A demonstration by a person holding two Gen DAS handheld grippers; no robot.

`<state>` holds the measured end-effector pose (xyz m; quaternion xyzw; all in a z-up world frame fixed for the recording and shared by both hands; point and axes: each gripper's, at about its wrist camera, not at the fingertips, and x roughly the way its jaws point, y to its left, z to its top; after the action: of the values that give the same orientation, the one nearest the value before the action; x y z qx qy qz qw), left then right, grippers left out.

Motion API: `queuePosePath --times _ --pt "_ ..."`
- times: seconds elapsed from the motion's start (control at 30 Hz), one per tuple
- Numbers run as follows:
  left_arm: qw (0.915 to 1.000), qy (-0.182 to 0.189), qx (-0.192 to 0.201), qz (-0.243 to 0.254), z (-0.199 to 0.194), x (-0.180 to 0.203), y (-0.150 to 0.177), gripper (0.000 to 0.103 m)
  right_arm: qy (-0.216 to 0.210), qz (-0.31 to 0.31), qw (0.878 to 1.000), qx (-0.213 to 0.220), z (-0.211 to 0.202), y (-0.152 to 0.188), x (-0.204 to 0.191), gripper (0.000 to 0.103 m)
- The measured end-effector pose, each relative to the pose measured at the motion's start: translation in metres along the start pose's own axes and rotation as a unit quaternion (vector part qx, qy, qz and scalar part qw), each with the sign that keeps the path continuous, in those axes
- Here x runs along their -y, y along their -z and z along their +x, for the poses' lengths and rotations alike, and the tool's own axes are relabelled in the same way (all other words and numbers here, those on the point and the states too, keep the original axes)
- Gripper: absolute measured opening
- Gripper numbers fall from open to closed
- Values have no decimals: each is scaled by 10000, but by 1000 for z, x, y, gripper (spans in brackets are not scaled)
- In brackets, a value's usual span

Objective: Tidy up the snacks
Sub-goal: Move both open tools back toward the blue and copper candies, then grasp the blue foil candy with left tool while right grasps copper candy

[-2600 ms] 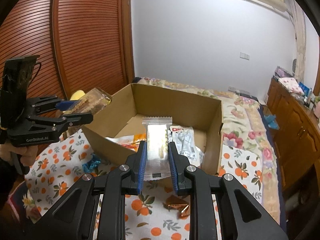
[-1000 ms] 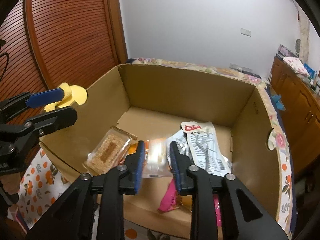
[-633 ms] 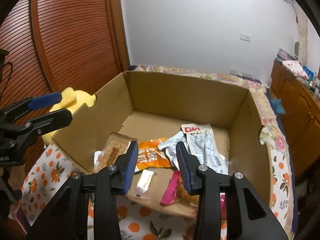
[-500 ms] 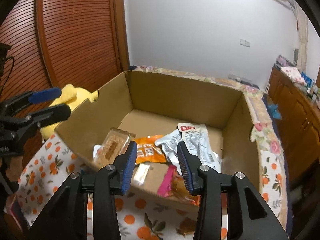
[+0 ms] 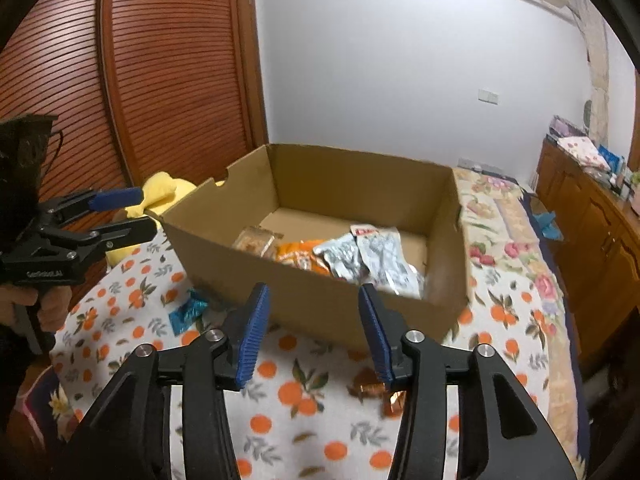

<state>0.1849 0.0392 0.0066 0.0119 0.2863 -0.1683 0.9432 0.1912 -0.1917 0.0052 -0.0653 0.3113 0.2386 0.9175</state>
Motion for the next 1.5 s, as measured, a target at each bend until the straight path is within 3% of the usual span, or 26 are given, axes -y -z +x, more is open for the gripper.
queuePosePath --times 0.4,0.7,1.07,1.17,1.23,1.5 --pt "9981 -74 -605 114 30 9 52 78 374 237 9974 -561 23 56 36 55" --pt "9941 -254 -1044 121 58 3 73 78 515 323 9934 -974 58 65 59 55" --pt "9916 -326 -1255 -8 76 -4 82 77 560 331 9890 -1329 85 74 67 55" --pt "9910 -230 -1316 -63 78 -6 84 72 564 319 9887 -1348 87 76 67 55" --pt "9904 -216 -1363 -74 79 -7 85 62 593 258 9891 -1322 86 78 64 54" --pt "9897 -180 -1419 32 83 -3 85 49 608 227 9900 -1254 84 82 62 53"
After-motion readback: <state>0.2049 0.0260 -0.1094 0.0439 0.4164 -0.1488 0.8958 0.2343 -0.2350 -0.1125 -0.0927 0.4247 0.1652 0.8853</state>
